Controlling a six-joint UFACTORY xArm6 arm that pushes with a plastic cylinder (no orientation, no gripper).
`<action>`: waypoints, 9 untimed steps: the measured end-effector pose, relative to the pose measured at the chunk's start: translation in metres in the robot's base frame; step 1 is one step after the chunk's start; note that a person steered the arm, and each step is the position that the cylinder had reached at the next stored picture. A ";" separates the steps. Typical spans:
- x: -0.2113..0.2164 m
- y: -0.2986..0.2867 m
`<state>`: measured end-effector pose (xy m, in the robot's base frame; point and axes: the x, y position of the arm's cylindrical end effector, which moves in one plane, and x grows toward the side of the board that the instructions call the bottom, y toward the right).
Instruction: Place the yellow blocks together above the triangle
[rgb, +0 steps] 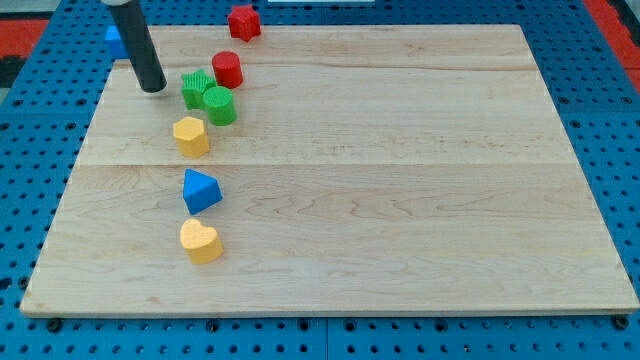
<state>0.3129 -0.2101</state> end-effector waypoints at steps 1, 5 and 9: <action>0.024 0.061; 0.078 0.118; 0.255 0.091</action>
<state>0.5682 -0.1190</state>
